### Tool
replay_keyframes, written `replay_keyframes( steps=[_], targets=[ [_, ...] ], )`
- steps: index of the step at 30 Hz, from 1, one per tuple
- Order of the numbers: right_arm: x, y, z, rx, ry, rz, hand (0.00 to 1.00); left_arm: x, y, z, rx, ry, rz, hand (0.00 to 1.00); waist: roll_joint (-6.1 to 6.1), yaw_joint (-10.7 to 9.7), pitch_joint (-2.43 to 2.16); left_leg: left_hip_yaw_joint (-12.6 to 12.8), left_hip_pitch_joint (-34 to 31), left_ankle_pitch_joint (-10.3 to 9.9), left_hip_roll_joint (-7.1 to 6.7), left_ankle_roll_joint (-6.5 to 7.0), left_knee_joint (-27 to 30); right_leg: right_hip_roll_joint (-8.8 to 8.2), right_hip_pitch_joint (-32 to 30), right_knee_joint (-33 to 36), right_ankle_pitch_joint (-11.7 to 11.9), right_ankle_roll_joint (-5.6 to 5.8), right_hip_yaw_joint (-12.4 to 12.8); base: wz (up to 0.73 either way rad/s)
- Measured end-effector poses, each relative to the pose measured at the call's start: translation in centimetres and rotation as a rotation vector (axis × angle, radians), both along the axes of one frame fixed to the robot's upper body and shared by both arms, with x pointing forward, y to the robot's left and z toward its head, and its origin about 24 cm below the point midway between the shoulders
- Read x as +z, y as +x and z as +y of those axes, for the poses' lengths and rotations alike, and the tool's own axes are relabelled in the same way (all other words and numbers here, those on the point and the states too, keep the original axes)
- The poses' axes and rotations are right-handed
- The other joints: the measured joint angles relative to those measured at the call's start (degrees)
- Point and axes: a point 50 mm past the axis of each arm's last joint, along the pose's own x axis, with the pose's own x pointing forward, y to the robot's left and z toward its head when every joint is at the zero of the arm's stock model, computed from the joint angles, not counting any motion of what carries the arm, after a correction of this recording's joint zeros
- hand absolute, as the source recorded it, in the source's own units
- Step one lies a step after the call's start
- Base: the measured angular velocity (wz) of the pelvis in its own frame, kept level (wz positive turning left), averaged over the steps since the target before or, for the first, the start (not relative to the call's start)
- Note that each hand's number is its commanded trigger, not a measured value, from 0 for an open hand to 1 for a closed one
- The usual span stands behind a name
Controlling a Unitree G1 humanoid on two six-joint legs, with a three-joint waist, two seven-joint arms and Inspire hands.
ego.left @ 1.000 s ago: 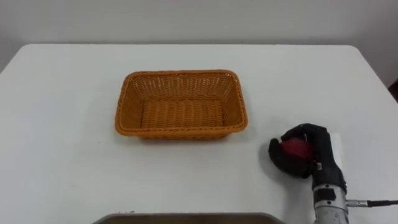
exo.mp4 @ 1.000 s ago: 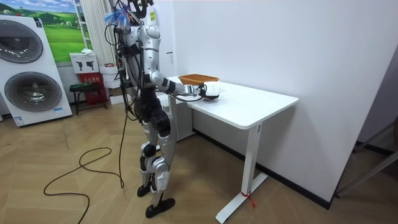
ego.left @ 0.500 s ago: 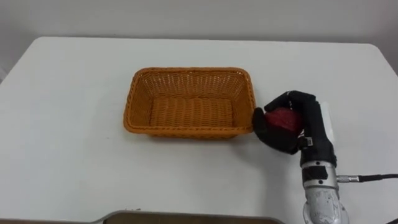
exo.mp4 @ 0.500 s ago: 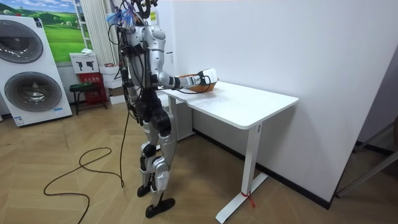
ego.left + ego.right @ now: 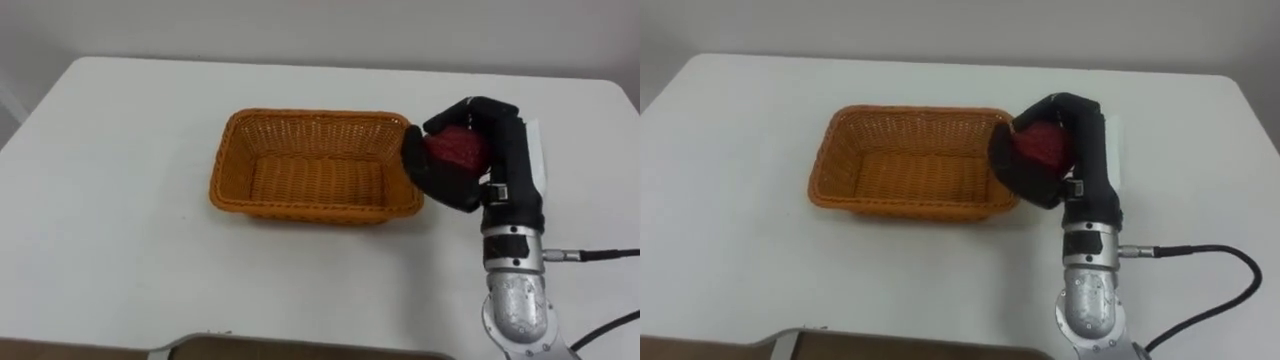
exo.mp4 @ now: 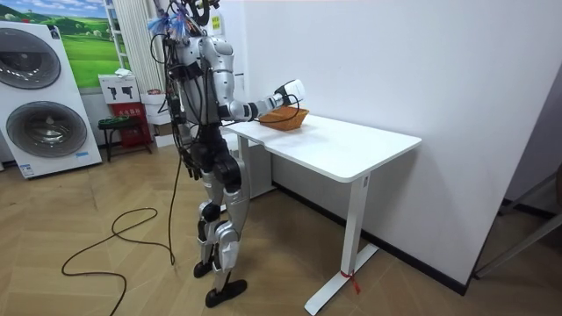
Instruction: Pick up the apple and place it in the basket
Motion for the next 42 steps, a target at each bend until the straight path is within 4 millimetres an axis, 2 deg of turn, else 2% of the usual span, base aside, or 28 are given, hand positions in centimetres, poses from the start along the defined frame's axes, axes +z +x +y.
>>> replay_keyframes(
  steps=[5,9,10,11,12,13,14,16,18,21,25,34,42],
  targets=[
    [0.3,0.0,0.5,0.021,0.001,-0.015,1.00,0.0,0.3,-0.1,-0.005,-0.011,-0.003,0.00,0.00,0.10,0.05,-0.52,-0.57,0.00,-0.02,0.00,0.75,-0.04,-0.09,0.04,0.00,0.00,-0.49,0.04],
    [0.5,0.1,1.1,0.046,-0.030,-0.025,1.00,0.0,0.8,-0.1,-0.013,-0.008,-0.014,0.00,-0.36,0.12,0.26,-1.09,-0.82,0.06,-0.05,-0.09,0.62,0.00,-0.28,0.05,0.02,-0.03,-0.61,0.01],
    [0.5,0.2,1.2,0.052,-0.044,-0.030,1.00,0.1,1.0,-0.1,-0.015,-0.007,-0.021,0.00,-0.62,0.12,0.43,-1.22,-0.96,0.07,-0.07,-0.10,0.42,0.00,-0.35,0.05,0.03,-0.05,-0.73,0.06],
    [0.6,0.2,1.3,0.056,-0.050,-0.032,0.77,0.1,1.1,-0.1,-0.018,-0.007,-0.023,0.00,-0.77,0.13,0.53,-1.24,-1.01,0.07,-0.07,-0.10,0.26,0.00,-0.36,0.04,0.04,-0.06,-0.84,0.08],
    [0.6,0.3,1.5,0.062,-0.054,-0.030,0.71,0.1,1.2,0.0,-0.031,-0.002,-0.024,0.00,-1.14,0.12,0.58,-1.49,-1.11,0.09,-0.13,-0.12,0.15,-0.03,-0.38,0.03,0.04,-0.08,-1.37,0.14],
    [0.5,0.4,1.4,0.062,-0.057,-0.019,0.49,0.2,1.5,0.0,-0.045,0.004,-0.026,0.00,-1.56,0.14,0.41,-1.83,-1.33,0.14,-0.20,-0.14,0.07,-0.06,-0.48,-0.01,0.04,-0.07,-1.70,0.15],
    [0.5,0.4,1.4,0.063,-0.061,-0.013,0.00,0.2,1.6,0.1,-0.051,0.006,-0.027,0.00,-1.80,0.25,0.25,-1.82,-1.38,0.21,-0.20,-0.14,-0.06,-0.08,-0.58,-0.01,0.04,-0.07,-1.82,0.10],
    [0.6,0.9,1.5,0.076,-0.080,-0.005,0.00,0.3,1.9,0.1,-0.064,0.009,-0.030,0.00,-2.46,0.90,-0.04,-2.16,-1.33,0.64,-0.42,-0.15,-0.20,-0.22,-0.62,-0.13,0.05,-0.07,-2.32,0.07],
    [0.9,1.1,1.3,0.082,-0.096,-0.014,0.00,0.3,1.9,0.1,-0.063,0.009,-0.031,0.00,-2.65,1.35,0.01,-3.23,-1.04,0.74,-0.64,-0.08,-0.24,-0.33,-0.19,-0.50,0.05,-0.07,-2.87,0.17],
    [0.7,2.6,1.0,0.098,-0.132,0.007,0.00,0.4,2.6,0.2,-0.060,0.016,-0.050,0.00,-3.00,1.60,0.23,-3.86,-0.91,0.74,-0.76,-0.07,-0.32,-0.39,0.36,-1.03,0.05,-0.07,-3.43,0.14],
    [0.1,4.7,0.3,0.094,-0.162,0.086,0.00,0.4,2.5,0.4,-0.075,0.017,-0.030,0.00,-3.51,2.21,0.90,-4.55,-1.01,0.79,-0.77,-0.15,-0.31,-0.36,0.64,-1.04,0.05,-0.06,-4.48,0.11],
    [-0.3,8.0,-1.8,0.022,-0.150,0.170,0.00,0.5,1.7,0.9,-0.060,0.007,0.020,0.00,-3.58,3.15,0.85,-5.67,-0.82,0.79,-0.87,-0.15,-0.28,-0.43,1.00,-1.04,0.05,-0.06,-5.50,0.05],
    [0.0,8.9,-2.2,0.015,-0.145,0.183,0.00,0.5,1.7,0.8,-0.065,-0.018,0.029,0.00,-3.33,3.12,0.72,-5.87,-0.70,0.79,-0.81,-0.15,-0.23,-0.43,1.03,-1.15,0.05,-0.06,-5.84,0.02]
  ],
)
